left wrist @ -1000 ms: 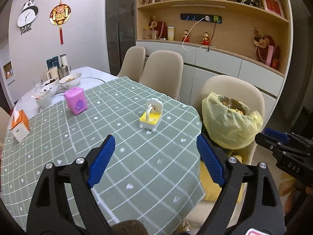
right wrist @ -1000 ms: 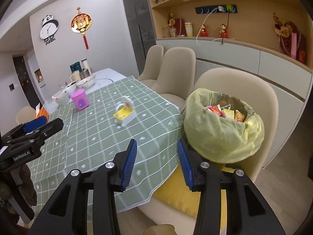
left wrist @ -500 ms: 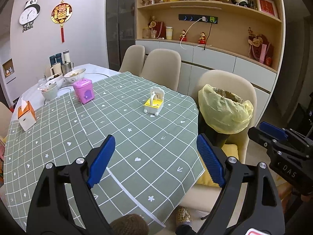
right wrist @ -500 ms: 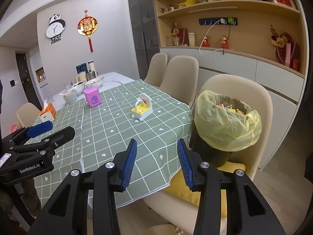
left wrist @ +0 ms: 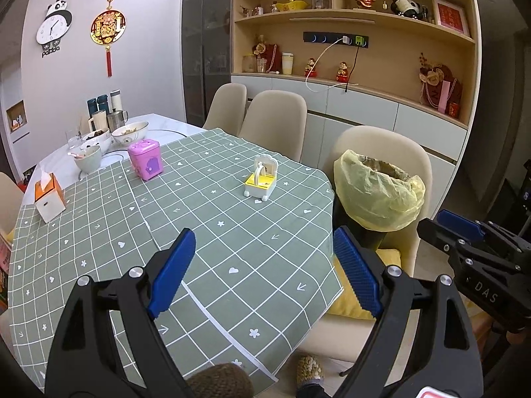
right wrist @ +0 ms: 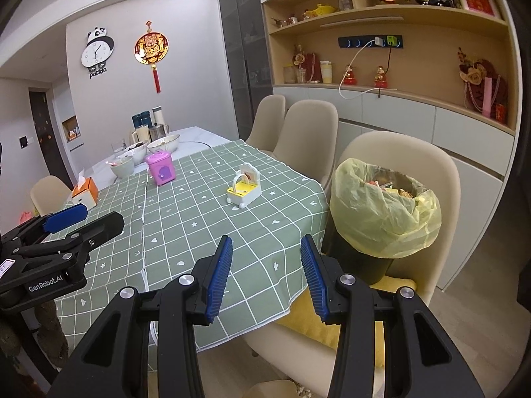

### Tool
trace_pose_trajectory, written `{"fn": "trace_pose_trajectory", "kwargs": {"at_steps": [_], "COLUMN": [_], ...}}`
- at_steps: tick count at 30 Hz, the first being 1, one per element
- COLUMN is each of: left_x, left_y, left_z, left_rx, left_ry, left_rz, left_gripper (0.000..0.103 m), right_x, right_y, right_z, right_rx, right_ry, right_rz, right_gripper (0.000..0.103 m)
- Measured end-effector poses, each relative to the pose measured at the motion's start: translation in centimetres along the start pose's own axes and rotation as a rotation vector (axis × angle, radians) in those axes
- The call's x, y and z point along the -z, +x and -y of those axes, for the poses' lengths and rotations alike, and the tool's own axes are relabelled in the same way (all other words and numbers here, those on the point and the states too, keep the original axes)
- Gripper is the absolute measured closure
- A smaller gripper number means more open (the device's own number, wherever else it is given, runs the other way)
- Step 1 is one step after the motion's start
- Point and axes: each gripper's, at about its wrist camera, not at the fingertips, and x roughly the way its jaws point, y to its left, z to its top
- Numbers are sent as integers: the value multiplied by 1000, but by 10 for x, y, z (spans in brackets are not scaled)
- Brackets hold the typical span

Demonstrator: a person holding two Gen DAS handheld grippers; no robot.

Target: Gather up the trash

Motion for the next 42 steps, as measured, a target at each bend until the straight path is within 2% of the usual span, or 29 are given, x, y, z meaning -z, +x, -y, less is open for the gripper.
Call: {"fn": "trace_pose_trajectory", "kwargs": {"at_steps": [15, 42], "left_x": [-1, 1], "left_y": [1, -2], "left_z": [7, 9], "left_rx": [25, 25], "left_ry": [8, 9], "left_rz": [-3, -8], "left_gripper": [22, 22], "right_x": [2, 4], "right_y": [-7, -8], "right_z": [7, 8], "right_rx": [16, 16], "right_ry": [18, 22], "right_rz": [2, -3], "right_gripper": [62, 62]}}
